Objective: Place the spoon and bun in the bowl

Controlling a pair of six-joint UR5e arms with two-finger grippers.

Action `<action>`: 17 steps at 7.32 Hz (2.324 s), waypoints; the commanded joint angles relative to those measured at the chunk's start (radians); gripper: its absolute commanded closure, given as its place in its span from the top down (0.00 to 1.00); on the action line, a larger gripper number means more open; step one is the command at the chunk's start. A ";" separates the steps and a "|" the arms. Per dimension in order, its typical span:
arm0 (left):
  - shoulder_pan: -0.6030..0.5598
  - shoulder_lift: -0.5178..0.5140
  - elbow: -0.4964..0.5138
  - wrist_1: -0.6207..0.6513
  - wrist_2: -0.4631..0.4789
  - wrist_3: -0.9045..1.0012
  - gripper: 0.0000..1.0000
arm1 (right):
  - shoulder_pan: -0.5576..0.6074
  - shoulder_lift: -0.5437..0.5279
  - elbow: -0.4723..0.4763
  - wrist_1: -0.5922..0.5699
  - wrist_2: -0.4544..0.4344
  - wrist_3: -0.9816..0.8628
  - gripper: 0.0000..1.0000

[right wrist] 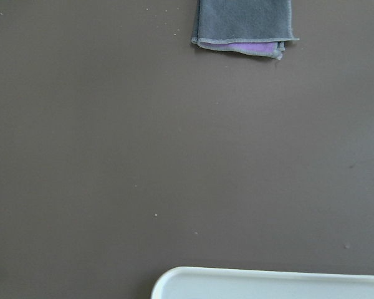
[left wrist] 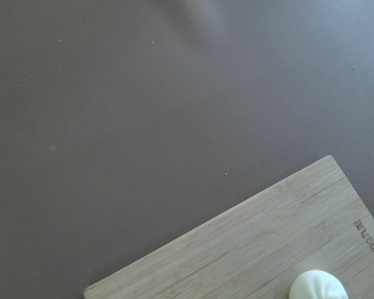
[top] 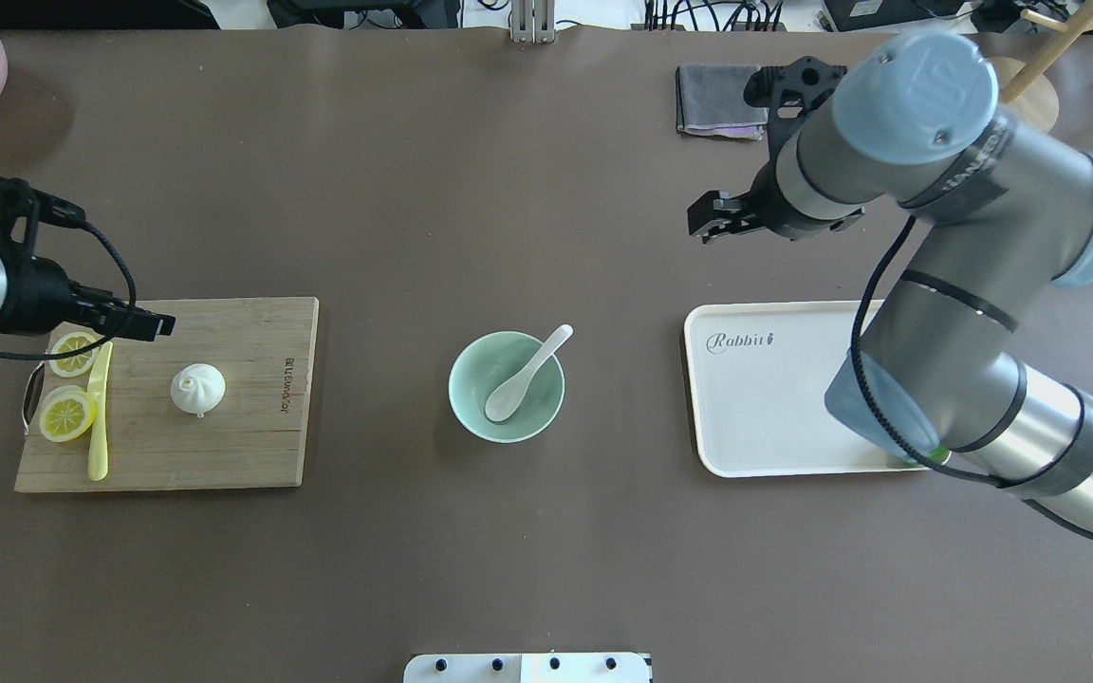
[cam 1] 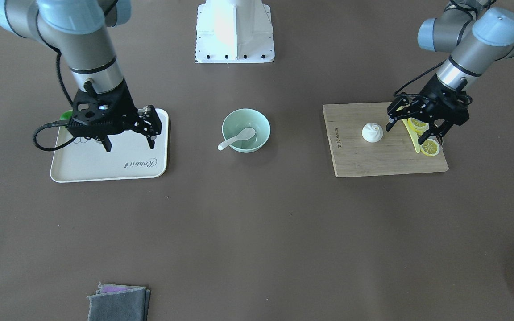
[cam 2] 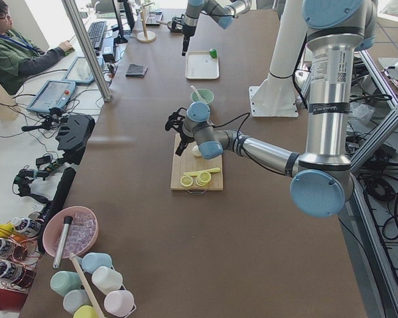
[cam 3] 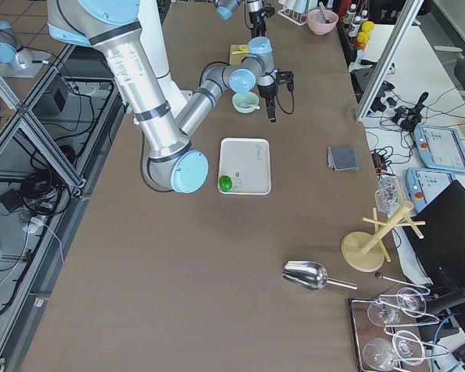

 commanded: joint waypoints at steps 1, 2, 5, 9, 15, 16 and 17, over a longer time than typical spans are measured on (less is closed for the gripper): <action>0.112 -0.008 0.015 0.004 0.125 -0.043 0.98 | 0.164 -0.099 0.002 -0.001 0.181 -0.300 1.00; 0.147 -0.008 0.019 0.002 0.180 -0.044 0.93 | 0.175 -0.110 -0.004 -0.001 0.184 -0.348 1.00; 0.180 0.000 0.026 0.001 0.202 -0.044 0.13 | 0.195 -0.110 -0.001 0.000 0.213 -0.349 1.00; 0.181 -0.067 -0.034 0.005 0.198 -0.147 0.00 | 0.216 -0.121 -0.001 -0.001 0.216 -0.387 1.00; 0.393 -0.546 -0.021 0.373 0.366 -0.491 0.00 | 0.423 -0.332 -0.012 -0.001 0.362 -0.729 1.00; 0.413 -0.564 0.001 0.375 0.369 -0.511 0.00 | 0.423 -0.340 -0.012 -0.001 0.362 -0.727 1.00; 0.413 -0.581 0.022 0.372 0.368 -0.513 0.00 | 0.425 -0.346 -0.011 -0.001 0.356 -0.732 1.00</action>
